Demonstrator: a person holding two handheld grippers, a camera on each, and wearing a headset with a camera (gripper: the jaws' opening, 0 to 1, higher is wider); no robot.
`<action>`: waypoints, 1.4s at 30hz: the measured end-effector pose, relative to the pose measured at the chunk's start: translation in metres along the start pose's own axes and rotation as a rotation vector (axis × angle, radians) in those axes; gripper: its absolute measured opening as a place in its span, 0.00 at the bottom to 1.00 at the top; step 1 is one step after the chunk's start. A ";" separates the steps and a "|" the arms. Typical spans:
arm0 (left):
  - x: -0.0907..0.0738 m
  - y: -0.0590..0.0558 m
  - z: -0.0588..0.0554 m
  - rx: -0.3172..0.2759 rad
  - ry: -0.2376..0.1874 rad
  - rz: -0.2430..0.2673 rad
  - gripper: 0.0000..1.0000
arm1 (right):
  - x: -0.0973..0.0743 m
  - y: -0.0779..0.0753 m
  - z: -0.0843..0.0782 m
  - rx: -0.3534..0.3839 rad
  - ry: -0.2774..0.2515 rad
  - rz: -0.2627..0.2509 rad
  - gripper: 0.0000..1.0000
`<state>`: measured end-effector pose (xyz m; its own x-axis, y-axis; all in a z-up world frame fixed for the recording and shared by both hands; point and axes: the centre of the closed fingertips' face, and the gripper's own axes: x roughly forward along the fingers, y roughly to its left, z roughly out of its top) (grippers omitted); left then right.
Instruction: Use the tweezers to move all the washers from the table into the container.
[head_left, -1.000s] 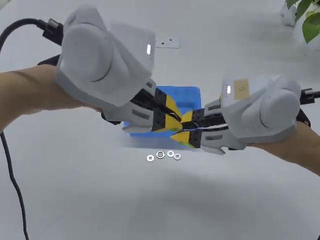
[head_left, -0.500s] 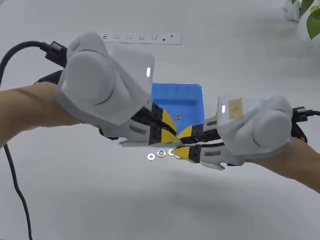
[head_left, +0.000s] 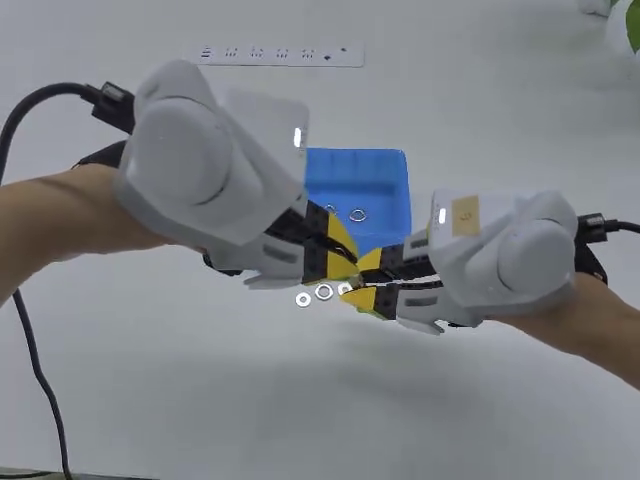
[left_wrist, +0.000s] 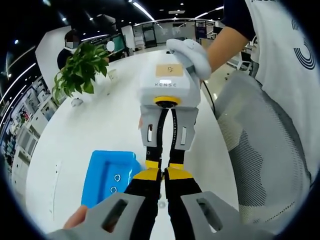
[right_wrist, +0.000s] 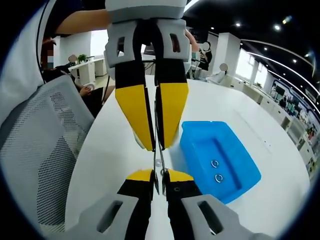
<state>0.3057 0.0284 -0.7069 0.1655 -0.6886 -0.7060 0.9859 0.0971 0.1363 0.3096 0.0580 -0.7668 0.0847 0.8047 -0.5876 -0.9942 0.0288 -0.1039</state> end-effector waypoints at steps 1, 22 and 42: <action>0.001 0.000 0.000 -0.006 -0.002 -0.001 0.07 | 0.001 0.000 -0.001 0.000 -0.001 0.000 0.10; 0.012 0.004 -0.005 -0.033 -0.020 -0.014 0.07 | 0.013 -0.006 -0.010 0.026 -0.011 -0.002 0.10; 0.015 0.007 -0.005 -0.053 -0.026 -0.024 0.07 | 0.015 -0.009 -0.013 0.056 -0.018 -0.003 0.11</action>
<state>0.3155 0.0225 -0.7199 0.1412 -0.7098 -0.6901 0.9897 0.1171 0.0821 0.3208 0.0619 -0.7847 0.0874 0.8148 -0.5731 -0.9961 0.0643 -0.0606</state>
